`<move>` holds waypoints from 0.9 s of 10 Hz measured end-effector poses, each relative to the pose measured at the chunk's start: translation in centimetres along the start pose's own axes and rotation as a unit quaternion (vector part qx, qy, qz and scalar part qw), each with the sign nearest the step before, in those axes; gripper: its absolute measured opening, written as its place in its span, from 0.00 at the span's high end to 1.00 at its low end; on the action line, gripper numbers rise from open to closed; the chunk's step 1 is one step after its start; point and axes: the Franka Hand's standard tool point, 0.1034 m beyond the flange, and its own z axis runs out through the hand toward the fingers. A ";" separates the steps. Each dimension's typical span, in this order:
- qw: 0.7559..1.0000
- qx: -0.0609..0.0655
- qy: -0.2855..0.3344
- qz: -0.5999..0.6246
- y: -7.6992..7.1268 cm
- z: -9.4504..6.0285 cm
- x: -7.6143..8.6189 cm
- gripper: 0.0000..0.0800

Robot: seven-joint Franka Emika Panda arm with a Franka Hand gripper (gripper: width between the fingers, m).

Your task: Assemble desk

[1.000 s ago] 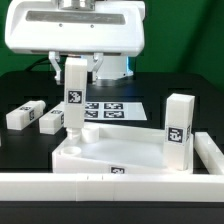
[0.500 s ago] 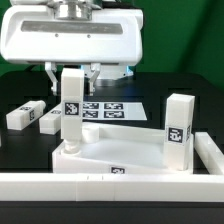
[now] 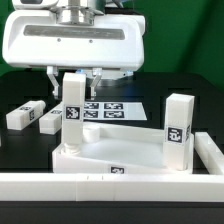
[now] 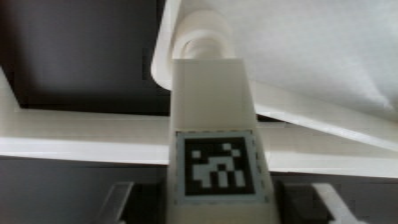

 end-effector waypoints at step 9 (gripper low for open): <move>0.999 -0.032 0.020 -0.006 0.7 0.4 -1.1 0.55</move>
Offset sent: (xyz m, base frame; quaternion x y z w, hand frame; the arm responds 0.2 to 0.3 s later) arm -0.0128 0.0070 -0.0126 -0.0029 0.0231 0.0141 0.9996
